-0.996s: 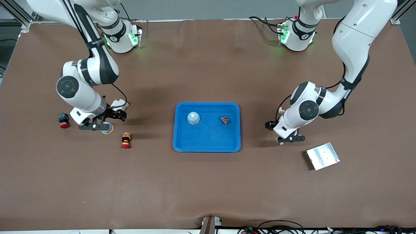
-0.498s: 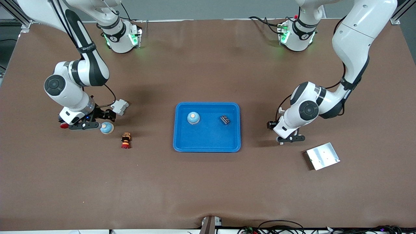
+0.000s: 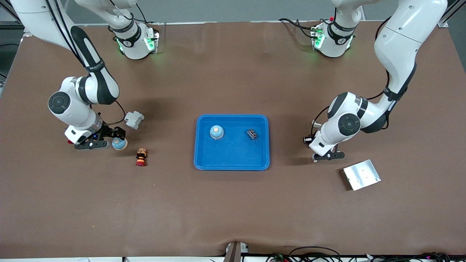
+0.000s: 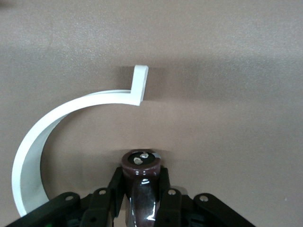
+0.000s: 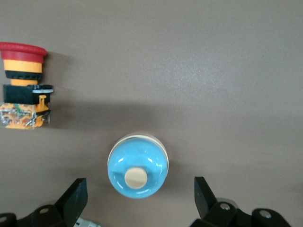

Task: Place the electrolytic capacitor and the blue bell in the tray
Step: 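Grasp the second bell while the left gripper grasps the second capacitor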

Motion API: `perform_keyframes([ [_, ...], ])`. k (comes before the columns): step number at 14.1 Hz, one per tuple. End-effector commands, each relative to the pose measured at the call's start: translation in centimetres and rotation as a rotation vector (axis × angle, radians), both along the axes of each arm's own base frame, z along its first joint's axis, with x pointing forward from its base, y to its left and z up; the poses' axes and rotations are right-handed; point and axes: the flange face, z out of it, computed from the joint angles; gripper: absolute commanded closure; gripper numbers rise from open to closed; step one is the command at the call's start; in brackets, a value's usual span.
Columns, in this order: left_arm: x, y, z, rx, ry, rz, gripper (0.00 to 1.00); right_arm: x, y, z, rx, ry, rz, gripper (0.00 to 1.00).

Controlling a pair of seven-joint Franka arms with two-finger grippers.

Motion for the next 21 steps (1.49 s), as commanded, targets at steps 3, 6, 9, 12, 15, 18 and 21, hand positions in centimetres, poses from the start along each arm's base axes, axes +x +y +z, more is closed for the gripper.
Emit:
perform_keyframes([
  [3, 0.1, -0.2, 0.9, 0.009, -0.024, 0.019, 0.98, 0.7, -0.2, -1.0, 0.002, -0.008, 0.011, 0.00],
  [6, 0.4, -0.8, 2.2, 0.013, -0.046, 0.064, 0.98, 0.9, 0.0, -2.6, 0.006, -0.044, 0.011, 0.00],
  [9, 1.6, -2.0, 4.6, 0.002, -0.083, 0.097, 0.98, 0.7, 0.1, -3.6, 0.008, -0.039, 0.012, 0.00],
  [12, 2.8, -3.4, 7.1, -0.012, -0.104, 0.144, 0.98, 0.5, 0.2, -4.3, 0.008, -0.026, 0.014, 0.00],
  [15, 3.9, -4.8, 9.6, -0.024, -0.119, 0.189, 0.98, 0.5, 0.2, -4.4, 0.009, -0.024, 0.014, 0.00],
  [18, 4.8, -6.7, 12.2, -0.040, -0.133, 0.245, 0.98, 0.5, 0.2, -4.4, 0.009, -0.024, 0.014, 0.00],
  [21, 5.6, -9.2, 14.4, -0.058, -0.143, 0.290, 0.98, 0.5, 0.2, -4.5, 0.009, -0.022, 0.014, 0.00],
])
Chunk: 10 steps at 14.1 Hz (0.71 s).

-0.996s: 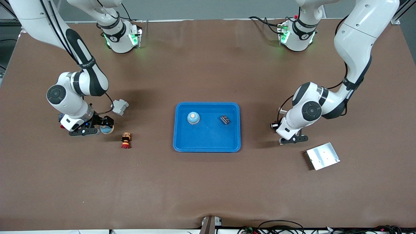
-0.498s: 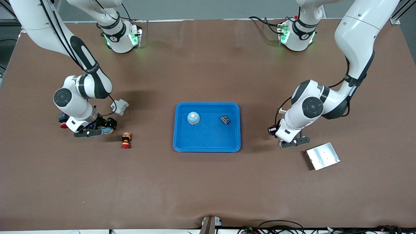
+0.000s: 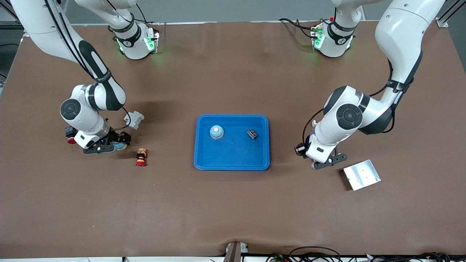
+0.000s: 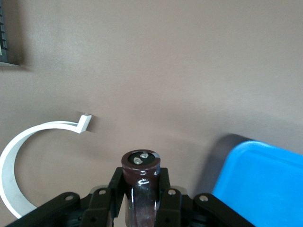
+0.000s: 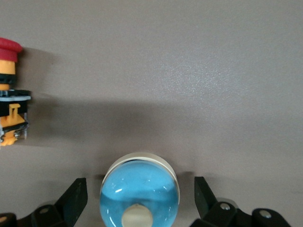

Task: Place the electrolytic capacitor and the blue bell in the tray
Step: 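Grasp the second bell while the left gripper grasps the second capacitor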

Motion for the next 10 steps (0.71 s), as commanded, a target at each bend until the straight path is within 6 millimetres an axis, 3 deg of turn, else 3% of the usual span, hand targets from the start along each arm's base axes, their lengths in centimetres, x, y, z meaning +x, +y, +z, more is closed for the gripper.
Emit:
perform_keyframes([
  [1, 0.7, -2.6, 2.3, -0.023, 0.001, 0.052, 0.98, 0.3, -0.1, -0.1, 0.003, -0.003, 0.007, 0.00],
  [3, 0.8, -5.1, 3.0, -0.039, 0.008, 0.078, 0.98, 0.3, -0.1, -0.1, 0.003, -0.003, 0.009, 0.00],
  [4, 1.0, -5.9, 3.1, -0.046, 0.012, 0.101, 0.98, 0.3, 0.0, -0.1, 0.002, -0.003, 0.015, 0.07],
  [7, 0.5, -9.1, 3.0, -0.063, 0.014, 0.118, 0.98, 0.4, -0.3, 0.0, 0.000, -0.005, 0.045, 0.85],
  [8, 0.6, -9.7, 2.8, -0.069, 0.016, 0.133, 0.98, 0.4, -0.3, 0.0, 0.000, -0.005, 0.046, 1.00],
  [10, 0.7, -11.2, 2.6, -0.076, 0.012, 0.149, 0.98, 0.4, -0.3, 0.0, 0.000, -0.004, 0.044, 1.00],
])
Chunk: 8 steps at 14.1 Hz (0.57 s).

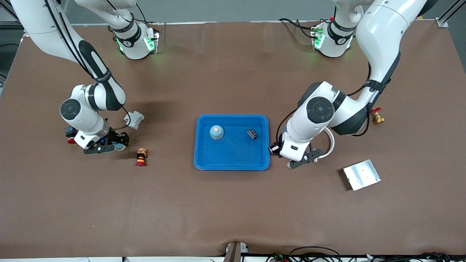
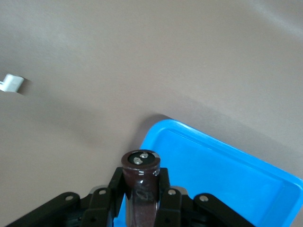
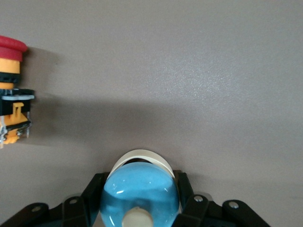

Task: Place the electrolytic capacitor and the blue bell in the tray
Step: 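Carry the capacitor to the tray while the right gripper carries the bell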

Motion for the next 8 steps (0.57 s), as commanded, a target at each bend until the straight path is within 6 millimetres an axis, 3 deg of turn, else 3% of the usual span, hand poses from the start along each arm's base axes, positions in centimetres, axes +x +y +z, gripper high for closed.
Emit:
perform_keyframes([
  [1, 1.1, -1.8, 0.1, -0.009, 0.001, 0.040, 0.98, 0.4, -0.4, 0.0, 0.002, -0.004, 0.014, 1.00],
  [5, 1.1, -5.2, -1.9, 0.016, -0.008, 0.112, 0.98, 0.6, 0.3, 0.9, 0.007, 0.009, 0.015, 1.00],
  [8, 0.7, -6.5, -3.9, 0.015, 0.011, 0.158, 0.98, 1.7, 0.6, 2.6, 0.010, 0.063, 0.010, 1.00],
])
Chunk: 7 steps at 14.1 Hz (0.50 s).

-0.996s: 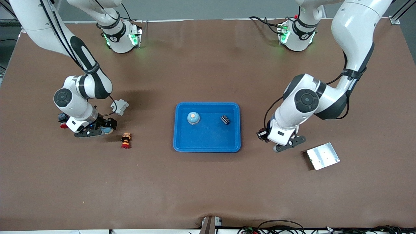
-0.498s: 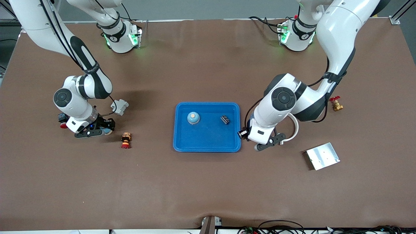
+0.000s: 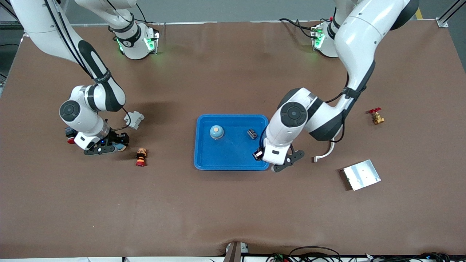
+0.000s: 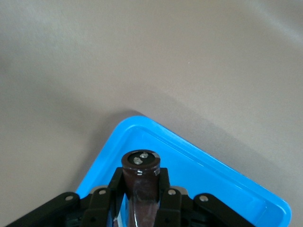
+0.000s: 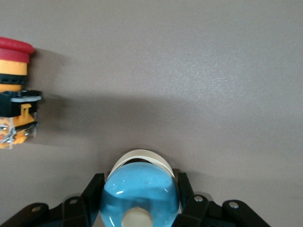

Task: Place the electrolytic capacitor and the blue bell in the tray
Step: 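Carry the capacitor to the tray while the right gripper carries the bell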

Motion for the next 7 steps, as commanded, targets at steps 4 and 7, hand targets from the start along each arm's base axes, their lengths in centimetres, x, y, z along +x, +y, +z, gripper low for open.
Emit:
perform_keyframes([
  [4, -0.8, -2.7, -3.9, 0.009, 0.036, 0.104, 0.97, 1.2, 1.3, 2.8, 0.030, -0.002, -0.021, 1.00],
  [7, -1.7, -3.3, -6.2, 0.032, 0.063, 0.155, 0.97, 1.5, 6.3, 4.8, 0.081, -0.030, -0.107, 1.00],
])
